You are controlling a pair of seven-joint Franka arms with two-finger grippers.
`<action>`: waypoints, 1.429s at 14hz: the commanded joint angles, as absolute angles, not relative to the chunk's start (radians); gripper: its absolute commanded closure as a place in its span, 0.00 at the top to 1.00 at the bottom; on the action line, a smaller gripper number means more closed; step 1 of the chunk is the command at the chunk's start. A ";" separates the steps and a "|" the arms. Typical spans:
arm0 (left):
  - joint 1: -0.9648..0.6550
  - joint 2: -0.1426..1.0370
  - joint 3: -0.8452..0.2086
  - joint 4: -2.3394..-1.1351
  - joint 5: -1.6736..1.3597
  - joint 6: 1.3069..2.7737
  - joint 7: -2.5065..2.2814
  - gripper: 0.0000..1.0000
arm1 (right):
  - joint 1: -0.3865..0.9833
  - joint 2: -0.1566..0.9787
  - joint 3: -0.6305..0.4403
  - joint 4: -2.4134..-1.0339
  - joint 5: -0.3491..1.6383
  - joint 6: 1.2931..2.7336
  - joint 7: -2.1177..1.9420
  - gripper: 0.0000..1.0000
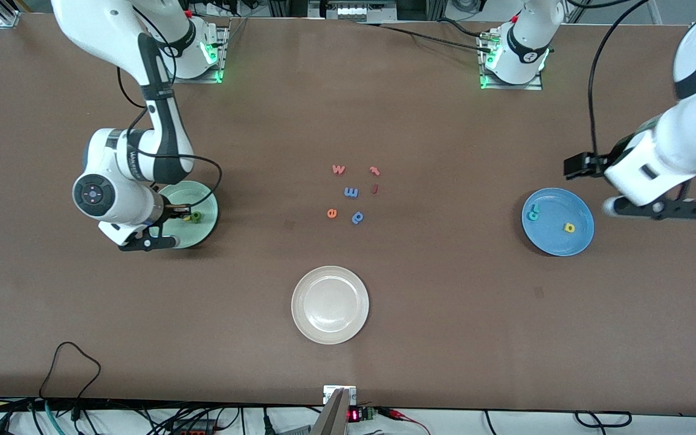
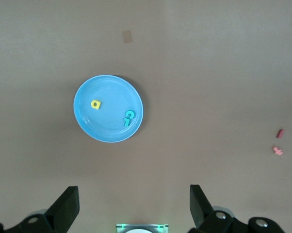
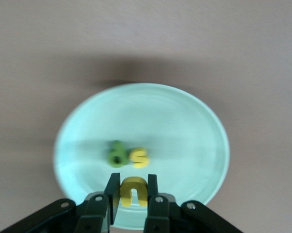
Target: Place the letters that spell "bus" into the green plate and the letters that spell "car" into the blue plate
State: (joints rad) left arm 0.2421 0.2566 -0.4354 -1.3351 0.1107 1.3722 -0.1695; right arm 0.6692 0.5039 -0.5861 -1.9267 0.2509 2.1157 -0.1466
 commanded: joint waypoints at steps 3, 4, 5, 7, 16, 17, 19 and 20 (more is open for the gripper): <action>-0.047 -0.033 0.004 -1.659 -0.014 1.586 -0.032 1.00 | 0.615 0.515 -0.577 -2.014 0.278 2.258 -0.204 0.76; -0.061 -0.049 0.015 -1.690 -0.017 1.589 -0.029 1.00 | 0.618 0.514 -0.577 -2.013 0.296 2.255 -0.203 1.00; -0.063 -0.048 0.014 -1.681 -0.015 1.589 -0.028 1.00 | 0.630 0.506 -0.577 -2.010 0.314 2.247 -0.198 1.00; -0.064 -0.038 0.006 -1.654 -0.014 1.574 -0.020 1.00 | 0.637 0.465 -0.578 -2.005 0.316 2.237 -0.138 1.00; -0.069 -0.044 -0.023 -1.617 0.002 1.478 0.023 1.00 | 0.621 0.314 -0.692 -1.505 0.273 1.591 0.051 1.00; -0.071 -0.044 -0.029 -1.618 0.003 1.468 0.014 1.00 | 0.623 0.314 -0.707 -1.465 0.268 1.566 0.046 1.00; -0.069 -0.037 -0.029 -1.602 0.003 1.480 0.015 1.00 | 0.614 0.314 -0.718 -1.407 0.255 1.540 0.022 1.00; -0.064 -0.038 -0.028 -1.603 0.003 1.473 0.015 1.00 | 0.588 0.310 -0.707 -1.395 0.253 1.539 0.021 1.00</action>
State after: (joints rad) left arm -0.0674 -0.0332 -0.0270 -1.6212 -0.0009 1.4944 0.0060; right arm 0.6207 0.2853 -0.7148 -1.4620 0.2666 1.5745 0.0351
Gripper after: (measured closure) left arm 0.000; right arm 0.000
